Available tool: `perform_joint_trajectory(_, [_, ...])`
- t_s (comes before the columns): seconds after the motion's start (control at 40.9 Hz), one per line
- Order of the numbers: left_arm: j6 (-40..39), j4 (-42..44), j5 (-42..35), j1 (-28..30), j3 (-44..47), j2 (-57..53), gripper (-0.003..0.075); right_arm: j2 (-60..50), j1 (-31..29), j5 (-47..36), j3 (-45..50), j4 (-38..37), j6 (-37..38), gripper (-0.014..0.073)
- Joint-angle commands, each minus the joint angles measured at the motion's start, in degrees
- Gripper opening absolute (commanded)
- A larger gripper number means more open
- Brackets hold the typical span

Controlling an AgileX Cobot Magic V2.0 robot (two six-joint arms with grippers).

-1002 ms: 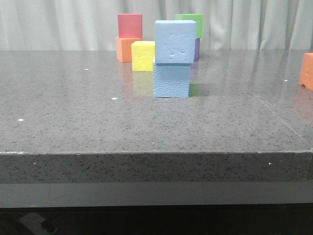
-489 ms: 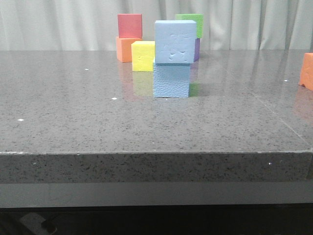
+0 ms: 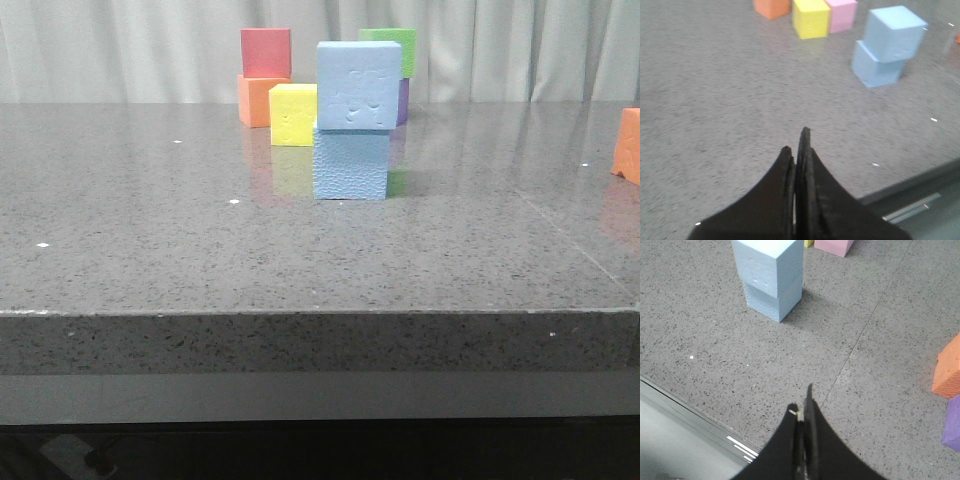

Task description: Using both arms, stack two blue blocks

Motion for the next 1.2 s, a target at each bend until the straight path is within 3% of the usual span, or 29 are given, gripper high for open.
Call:
perform_joint_trajectory(0.0, [-0.6, 0.3, -9.3, 4.6, 3.5, -3.5, -0.0020, -0.3, -0.3, -3.6, -1.6, 0.6, -0.4, -0.0122])
perform_joint_trajectory(0.342, [-0.6, 0.3, -32.3, 18.2, 25.1, -19.8, -0.0020, -0.3, -0.3, -3.6, -1.6, 0.6, -0.4, -0.0122])
perform_joint_trajectory(0.684, [-0.6, 0.3, -45.8, 21.4, 39.8, -28.1, -0.0020, -0.3, -0.3, -3.6, -1.6, 0.6, -0.4, -0.0122])
perform_joint_trajectory(1.173, [-0.6, 0.3, -46.2, 21.4, 39.8, -29.3, -0.0020, -0.3, -0.3, -3.6, -1.6, 0.6, -0.4, -0.0122])
